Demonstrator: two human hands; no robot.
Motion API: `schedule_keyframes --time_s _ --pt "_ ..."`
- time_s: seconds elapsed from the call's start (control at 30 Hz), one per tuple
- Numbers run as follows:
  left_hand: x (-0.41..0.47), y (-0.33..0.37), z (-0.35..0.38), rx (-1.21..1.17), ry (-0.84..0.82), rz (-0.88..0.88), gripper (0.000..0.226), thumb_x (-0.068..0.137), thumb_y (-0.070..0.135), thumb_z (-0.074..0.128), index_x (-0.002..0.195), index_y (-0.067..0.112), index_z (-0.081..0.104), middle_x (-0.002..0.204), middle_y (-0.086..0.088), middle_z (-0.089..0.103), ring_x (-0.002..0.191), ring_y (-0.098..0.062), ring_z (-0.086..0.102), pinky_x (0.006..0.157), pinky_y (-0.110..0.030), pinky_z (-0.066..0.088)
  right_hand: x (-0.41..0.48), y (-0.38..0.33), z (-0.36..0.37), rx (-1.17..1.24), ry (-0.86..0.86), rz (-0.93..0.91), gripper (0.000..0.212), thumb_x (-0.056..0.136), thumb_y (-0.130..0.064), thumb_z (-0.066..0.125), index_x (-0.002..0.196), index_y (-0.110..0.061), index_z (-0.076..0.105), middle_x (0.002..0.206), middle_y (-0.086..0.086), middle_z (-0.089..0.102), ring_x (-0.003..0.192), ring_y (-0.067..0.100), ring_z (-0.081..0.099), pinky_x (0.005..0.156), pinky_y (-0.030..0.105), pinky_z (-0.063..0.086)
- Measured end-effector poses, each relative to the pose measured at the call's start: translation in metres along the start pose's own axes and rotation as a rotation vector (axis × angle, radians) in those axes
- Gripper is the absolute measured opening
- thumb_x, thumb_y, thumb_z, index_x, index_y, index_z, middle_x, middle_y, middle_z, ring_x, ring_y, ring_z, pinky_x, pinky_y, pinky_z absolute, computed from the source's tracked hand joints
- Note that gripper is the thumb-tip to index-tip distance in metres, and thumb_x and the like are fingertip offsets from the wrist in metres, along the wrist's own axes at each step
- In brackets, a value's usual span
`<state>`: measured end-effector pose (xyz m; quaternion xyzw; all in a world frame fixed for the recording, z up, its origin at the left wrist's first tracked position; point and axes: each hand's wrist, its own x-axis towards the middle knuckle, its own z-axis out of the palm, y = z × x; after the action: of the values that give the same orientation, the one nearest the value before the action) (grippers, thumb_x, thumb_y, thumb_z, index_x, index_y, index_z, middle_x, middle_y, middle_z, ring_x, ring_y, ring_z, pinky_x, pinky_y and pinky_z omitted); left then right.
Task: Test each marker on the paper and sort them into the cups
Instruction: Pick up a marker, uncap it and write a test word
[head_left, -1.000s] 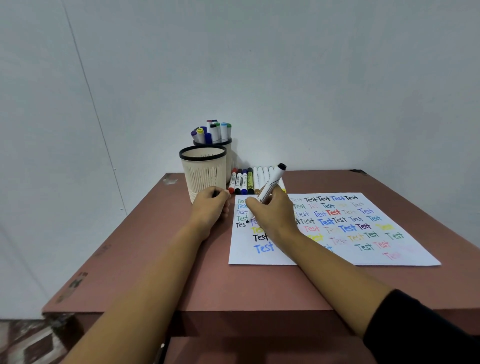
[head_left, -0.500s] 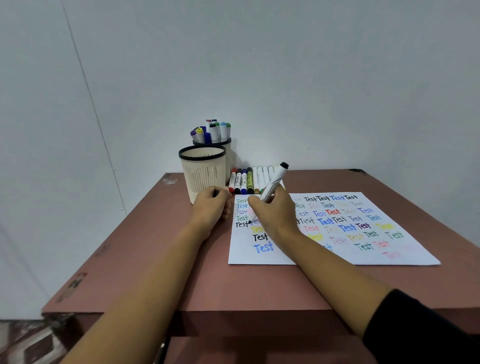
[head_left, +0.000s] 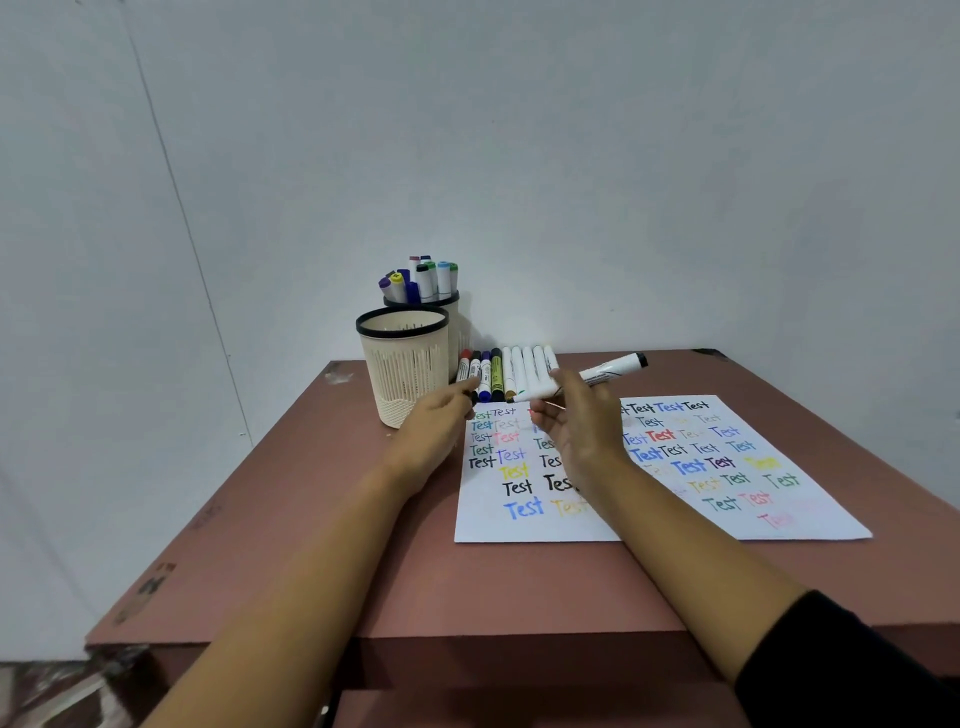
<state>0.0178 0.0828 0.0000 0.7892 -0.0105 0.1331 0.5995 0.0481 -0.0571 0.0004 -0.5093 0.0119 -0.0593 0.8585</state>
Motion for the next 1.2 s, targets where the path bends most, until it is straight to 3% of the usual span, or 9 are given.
schedule_keyframes --time_s 0.07,0.13,0.2,0.3,0.47,0.6,0.73,0.97,1.2 --pt "-0.001 -0.002 -0.001 0.013 -0.062 0.029 0.040 0.096 0.010 0.044 0.136 0.012 0.047 0.133 -0.019 0.050 0.107 -0.019 0.058 0.094 -0.038 0.045 0.001 -0.003 -0.002 0.032 -0.011 -0.007 0.005 0.092 -0.007 0.052 0.090 -0.003 0.054 0.070 0.009 0.057 0.057 0.016 0.058 0.049 0.022 0.050" --pt "0.002 -0.007 0.000 0.044 -0.103 0.085 0.042 0.094 0.011 0.050 0.136 0.010 0.045 0.114 -0.003 0.062 0.094 -0.010 0.060 0.078 -0.029 0.048 0.001 -0.004 -0.003 0.055 -0.027 -0.012 0.011 0.093 -0.009 0.053 0.098 0.001 0.057 0.072 0.010 0.059 0.060 0.017 0.059 0.048 0.021 0.051" --pt "0.005 -0.010 -0.001 0.030 -0.109 0.089 0.039 0.091 0.010 0.056 0.130 0.009 0.050 0.084 0.005 0.058 0.075 -0.004 0.056 0.064 -0.018 0.043 0.001 -0.004 -0.004 0.048 -0.048 -0.017 0.011 0.094 -0.010 0.054 0.098 0.000 0.057 0.072 0.010 0.059 0.060 0.018 0.059 0.049 0.021 0.052" --pt "0.008 -0.014 0.000 -0.025 -0.098 0.056 0.022 0.087 0.008 0.062 0.108 0.011 0.055 0.081 0.003 0.057 0.070 -0.003 0.056 0.060 -0.010 0.042 0.001 -0.002 -0.003 -0.005 -0.083 -0.017 0.012 0.094 -0.012 0.055 0.100 -0.002 0.055 0.073 0.009 0.059 0.059 0.017 0.060 0.051 0.022 0.053" --pt "0.009 -0.014 0.000 -0.007 -0.107 0.105 0.010 0.085 0.010 0.065 0.092 0.017 0.060 0.082 0.003 0.062 0.073 -0.003 0.058 0.068 -0.011 0.044 -0.001 0.002 -0.003 -0.120 -0.171 -0.016 0.007 0.094 -0.013 0.055 0.090 -0.008 0.055 0.069 0.006 0.061 0.057 0.015 0.059 0.051 0.022 0.052" --pt "0.008 -0.012 0.002 -0.002 -0.121 0.146 0.005 0.089 0.014 0.060 0.088 0.017 0.064 0.073 0.004 0.063 0.057 0.004 0.052 0.054 -0.010 0.041 -0.003 0.003 -0.004 -0.117 -0.260 0.016 0.009 0.092 -0.014 0.061 0.086 -0.007 0.059 0.065 0.003 0.063 0.053 0.008 0.060 0.051 0.019 0.051" --pt "0.005 -0.011 0.005 -0.052 -0.132 0.123 0.017 0.094 0.013 0.052 0.082 0.008 0.063 0.064 0.001 0.058 0.047 -0.002 0.046 0.049 -0.014 0.040 -0.004 0.000 -0.007 -0.040 -0.305 0.051 0.009 0.091 -0.008 0.058 0.083 -0.005 0.059 0.068 0.005 0.059 0.051 0.004 0.058 0.051 0.015 0.050" --pt "0.009 -0.017 0.002 -0.212 -0.213 0.005 0.026 0.095 0.018 0.049 0.077 0.001 0.060 0.064 -0.008 0.046 0.050 -0.009 0.039 0.050 -0.020 0.034 -0.001 0.000 -0.009 -0.013 -0.376 0.141 0.008 0.092 -0.007 0.056 0.085 -0.005 0.060 0.069 0.004 0.057 0.052 0.004 0.057 0.051 0.014 0.050" --pt "0.010 -0.011 0.007 -0.359 -0.054 0.070 0.013 0.090 0.011 0.057 0.082 0.006 0.065 0.065 -0.004 0.058 0.053 -0.010 0.048 0.051 -0.017 0.042 0.003 -0.010 -0.011 -0.066 -0.359 0.068 0.004 0.088 -0.015 0.065 0.090 -0.012 0.064 0.075 0.002 0.059 0.063 0.009 0.056 0.057 0.019 0.051"
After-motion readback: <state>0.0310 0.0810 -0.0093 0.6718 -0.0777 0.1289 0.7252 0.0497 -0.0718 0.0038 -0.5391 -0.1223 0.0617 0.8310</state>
